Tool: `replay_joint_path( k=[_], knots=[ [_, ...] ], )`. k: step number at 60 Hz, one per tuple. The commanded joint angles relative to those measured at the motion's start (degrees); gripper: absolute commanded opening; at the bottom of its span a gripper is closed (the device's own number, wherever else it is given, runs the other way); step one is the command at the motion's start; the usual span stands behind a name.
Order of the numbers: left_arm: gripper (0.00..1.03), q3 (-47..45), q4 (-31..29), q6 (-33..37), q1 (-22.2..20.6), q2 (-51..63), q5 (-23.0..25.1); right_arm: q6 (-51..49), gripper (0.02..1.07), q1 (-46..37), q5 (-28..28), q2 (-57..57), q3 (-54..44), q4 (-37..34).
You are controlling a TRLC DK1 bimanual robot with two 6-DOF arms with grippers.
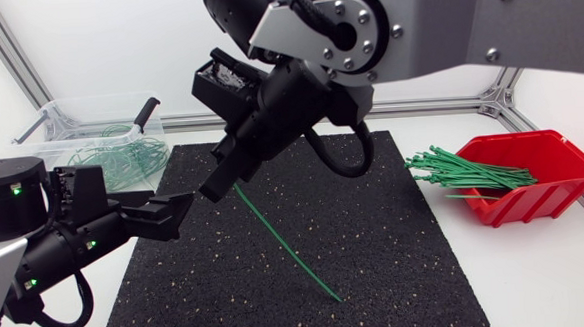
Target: Take a green cable tie from the red box, thread the tail through the head to close it, then place it in the transparent bin on the left.
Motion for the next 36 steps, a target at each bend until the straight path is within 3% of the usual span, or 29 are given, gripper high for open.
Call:
replay_joint_path(
  k=[1, 9, 16, 36],
  knots=[
    [0.98, 0.2, 1.3, -1.9, -1.0, 0.5, -0.4, 3.3, 0.08, 0.4, 1.1, -0.5, -0.4, 0.3],
    [0.97, 0.0, 1.9, -2.1, -2.7, 0.3, -0.3, 6.0, 0.08, 0.8, 2.5, 0.1, 1.0, 0.2],
    [0.96, -0.6, 2.7, -2.4, -2.7, -0.9, 2.6, 7.5, 0.08, 0.8, 3.1, 0.9, 2.0, -0.3],
    [0.94, -0.4, 8.0, -2.5, 3.3, 4.5, 18.1, 11.1, 0.08, -1.0, 1.1, 5.0, 5.4, -2.4]
  ],
)
